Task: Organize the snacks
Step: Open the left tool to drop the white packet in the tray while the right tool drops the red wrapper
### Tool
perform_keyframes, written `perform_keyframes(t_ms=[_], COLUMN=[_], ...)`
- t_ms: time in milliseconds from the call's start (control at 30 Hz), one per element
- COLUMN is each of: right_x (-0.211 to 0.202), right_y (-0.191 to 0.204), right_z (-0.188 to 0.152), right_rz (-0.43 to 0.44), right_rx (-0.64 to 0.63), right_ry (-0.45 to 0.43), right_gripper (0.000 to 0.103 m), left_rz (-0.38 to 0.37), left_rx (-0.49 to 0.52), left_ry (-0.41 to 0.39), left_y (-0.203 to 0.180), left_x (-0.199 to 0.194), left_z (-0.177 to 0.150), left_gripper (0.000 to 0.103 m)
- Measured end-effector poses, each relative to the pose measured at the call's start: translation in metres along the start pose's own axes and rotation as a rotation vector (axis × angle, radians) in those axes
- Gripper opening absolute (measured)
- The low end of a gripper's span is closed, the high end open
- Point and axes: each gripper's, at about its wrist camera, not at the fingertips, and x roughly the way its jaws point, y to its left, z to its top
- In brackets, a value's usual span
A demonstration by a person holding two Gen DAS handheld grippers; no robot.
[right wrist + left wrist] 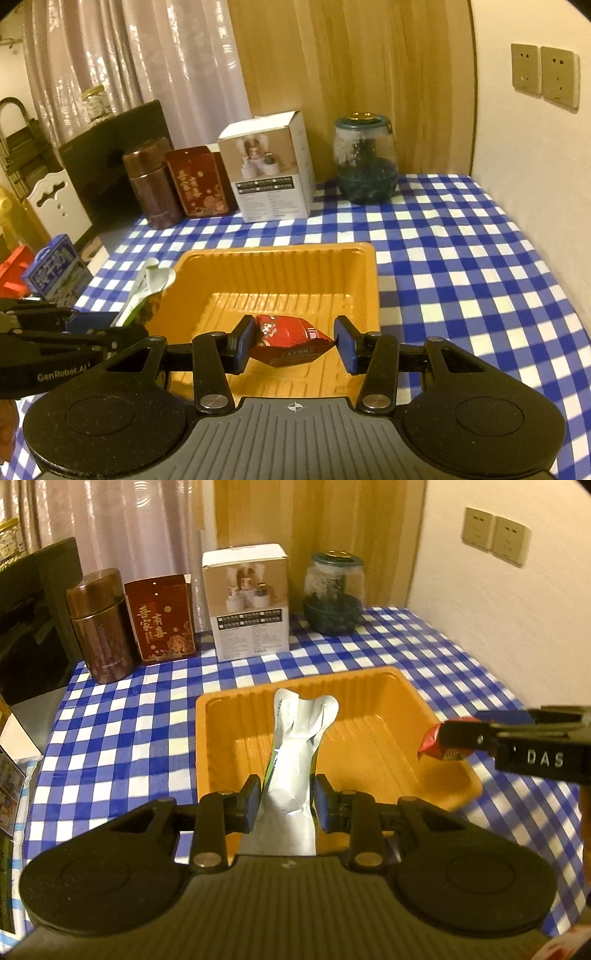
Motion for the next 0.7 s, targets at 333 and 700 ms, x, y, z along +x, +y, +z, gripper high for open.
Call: perform_keyframes(t_ms=[333, 700], right_x=[0.047, 0.065], right_y=[-0.011, -0.016], right_z=[0.000, -0.007], right_rz=[-0.013, -0.006], right_rx=[0.039, 0.053], right_ry=[0.047, 0.067], right_gripper=[0.047, 0.047], left_rz=[0.007, 0.012], left_rx=[-0.040, -0.015], left_ry=[0.017, 0.033], left_y=[0.005, -0.003], left_x=[0.046, 0.065], left_z=[0.005, 0.003], left_gripper=[0.028, 0.028])
